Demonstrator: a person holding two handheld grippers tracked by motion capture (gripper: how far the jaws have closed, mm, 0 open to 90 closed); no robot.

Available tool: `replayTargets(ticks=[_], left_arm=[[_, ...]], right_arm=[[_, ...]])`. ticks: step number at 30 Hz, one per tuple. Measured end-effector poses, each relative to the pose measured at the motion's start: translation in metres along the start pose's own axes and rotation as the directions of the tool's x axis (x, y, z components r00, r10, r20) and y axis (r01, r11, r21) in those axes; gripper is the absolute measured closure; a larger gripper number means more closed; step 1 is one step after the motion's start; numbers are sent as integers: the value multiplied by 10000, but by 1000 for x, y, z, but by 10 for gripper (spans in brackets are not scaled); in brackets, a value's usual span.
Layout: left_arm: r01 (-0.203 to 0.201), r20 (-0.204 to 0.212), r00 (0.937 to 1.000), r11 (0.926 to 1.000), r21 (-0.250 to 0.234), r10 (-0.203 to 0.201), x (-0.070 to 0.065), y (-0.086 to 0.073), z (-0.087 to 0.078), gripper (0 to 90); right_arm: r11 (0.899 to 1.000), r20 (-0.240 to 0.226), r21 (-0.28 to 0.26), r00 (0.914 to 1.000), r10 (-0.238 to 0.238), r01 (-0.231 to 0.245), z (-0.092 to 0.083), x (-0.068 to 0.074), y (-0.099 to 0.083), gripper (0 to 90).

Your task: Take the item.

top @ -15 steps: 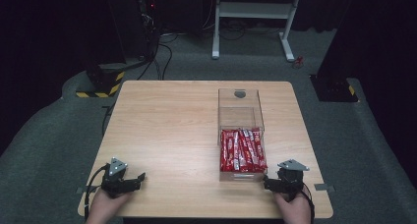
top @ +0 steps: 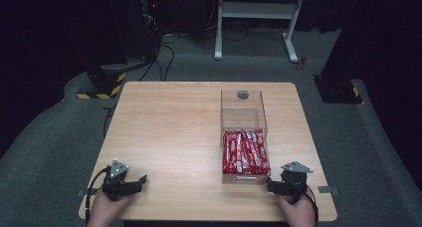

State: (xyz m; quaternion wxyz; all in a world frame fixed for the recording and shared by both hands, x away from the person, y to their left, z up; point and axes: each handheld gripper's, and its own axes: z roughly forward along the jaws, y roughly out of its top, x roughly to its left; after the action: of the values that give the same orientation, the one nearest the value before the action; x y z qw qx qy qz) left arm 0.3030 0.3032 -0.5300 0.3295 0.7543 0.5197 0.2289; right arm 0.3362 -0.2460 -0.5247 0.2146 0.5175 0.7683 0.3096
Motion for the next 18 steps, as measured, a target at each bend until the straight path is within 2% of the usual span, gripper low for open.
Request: replayTargets(ticks=[7,15,18], left_arm=[[-101,-25,9999,9999,-53,101,-2,0,0,159],[-320,331,9990,9993,206,313,-2,3,-1,133],[-309,453,9985,9995,22,308,-3,5,-3,108]], right_arm=[[10000,-24,1,10000,-16,16,0,0,0,86],[10000,-26,-1,10000,-16,16,0,0,0,86],[10000,-26,-3,10000,-17,17,0,0,0,86]])
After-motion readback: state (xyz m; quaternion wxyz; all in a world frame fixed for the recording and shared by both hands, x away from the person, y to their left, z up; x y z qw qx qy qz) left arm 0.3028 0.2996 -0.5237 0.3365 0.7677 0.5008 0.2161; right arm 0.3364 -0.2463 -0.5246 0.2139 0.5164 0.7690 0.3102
